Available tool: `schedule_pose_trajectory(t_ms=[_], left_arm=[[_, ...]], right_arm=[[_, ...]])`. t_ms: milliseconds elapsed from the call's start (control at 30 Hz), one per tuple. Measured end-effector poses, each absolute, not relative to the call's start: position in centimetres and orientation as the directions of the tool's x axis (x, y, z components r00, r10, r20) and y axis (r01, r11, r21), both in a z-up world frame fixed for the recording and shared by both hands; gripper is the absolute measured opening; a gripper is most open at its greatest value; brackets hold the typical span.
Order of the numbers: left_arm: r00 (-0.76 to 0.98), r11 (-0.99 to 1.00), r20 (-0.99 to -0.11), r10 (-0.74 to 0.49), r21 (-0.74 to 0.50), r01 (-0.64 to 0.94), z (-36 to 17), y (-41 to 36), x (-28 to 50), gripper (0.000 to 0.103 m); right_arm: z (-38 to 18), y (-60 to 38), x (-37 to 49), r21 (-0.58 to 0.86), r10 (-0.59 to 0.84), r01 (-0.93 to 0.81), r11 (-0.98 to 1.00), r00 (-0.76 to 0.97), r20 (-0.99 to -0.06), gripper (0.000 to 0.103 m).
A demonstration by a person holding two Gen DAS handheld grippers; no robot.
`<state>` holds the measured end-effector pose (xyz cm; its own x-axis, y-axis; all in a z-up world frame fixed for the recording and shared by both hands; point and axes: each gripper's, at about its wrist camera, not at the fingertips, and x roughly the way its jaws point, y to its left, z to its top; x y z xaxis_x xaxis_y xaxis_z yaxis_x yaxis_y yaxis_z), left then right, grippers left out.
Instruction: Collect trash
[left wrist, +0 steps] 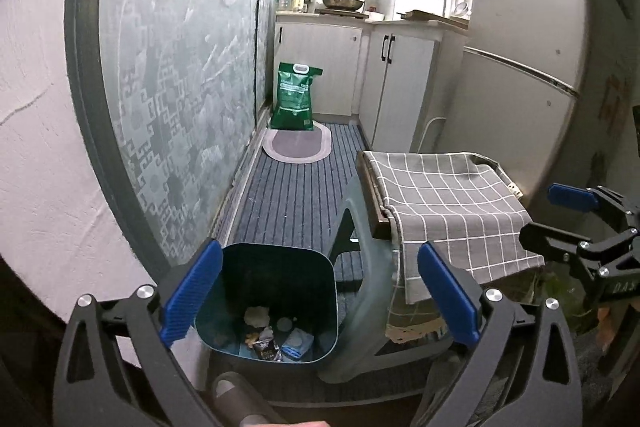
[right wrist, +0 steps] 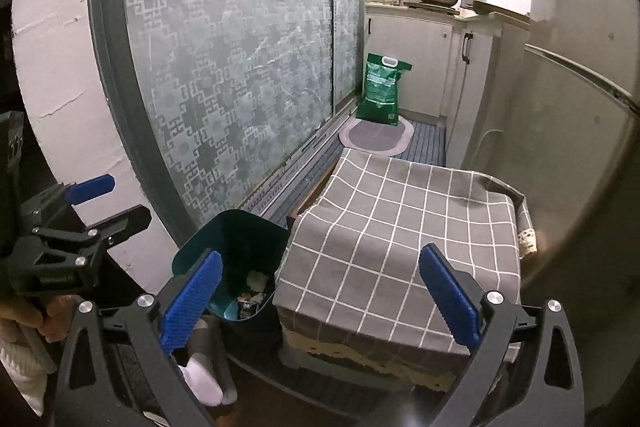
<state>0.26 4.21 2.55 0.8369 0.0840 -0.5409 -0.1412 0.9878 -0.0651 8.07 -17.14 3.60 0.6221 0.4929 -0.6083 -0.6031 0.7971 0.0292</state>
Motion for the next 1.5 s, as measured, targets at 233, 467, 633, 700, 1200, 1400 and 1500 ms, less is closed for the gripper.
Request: schedule_pose_trajectory(t_ms=[233,467,633,700,1200,1400,1500], left_arm=[[0.85,0.99,-0.519,0.091,-0.045,-0.133,2.8,3.1,-0.5,0.1],[0.866,0.989,-0.49,0.098,-0.048,-0.138,3.5,3.0,-0.9,0.1],[0.867,0.989,-0.489,0.098,-0.05,-0.14,3.6,3.1,-1.0,0.1],[0.866,0.989,-0.49,0.098,-0.049,-0.139,3.6,3.1,-1.0,0.1],[0.859,0.988,-0.5,0.108,-0.043,-0.15,3.2,3.3,-1.0,0.1],[0.858,0.987,-0.501,0.111,-0.043,-0.153,3.1,3.3,-1.0,0.1],[0.859,0.987,-0.5,0.112,-0.042,-0.153,3.1,3.3,-1.0,0.1]], right_arm=[[3.2,-17.8,8.3,0.028,0.479,-0.59,0.807,0.626,-0.616,0.099],[3.1,-18.0,8.3,0.035,0.483,-0.587,0.809,0.628,-0.61,0.099],[3.1,-18.0,8.4,0.035,0.483,-0.587,0.808,0.628,-0.611,0.099],[3.1,-18.0,8.3,0.036,0.484,-0.589,0.807,0.626,-0.611,0.099],[3.0,-17.8,8.3,0.031,0.488,-0.598,0.801,0.621,-0.613,0.099],[3.0,-17.6,8.3,0.029,0.489,-0.601,0.799,0.62,-0.614,0.099],[2.9,-17.5,8.3,0.03,0.489,-0.601,0.799,0.619,-0.615,0.099]])
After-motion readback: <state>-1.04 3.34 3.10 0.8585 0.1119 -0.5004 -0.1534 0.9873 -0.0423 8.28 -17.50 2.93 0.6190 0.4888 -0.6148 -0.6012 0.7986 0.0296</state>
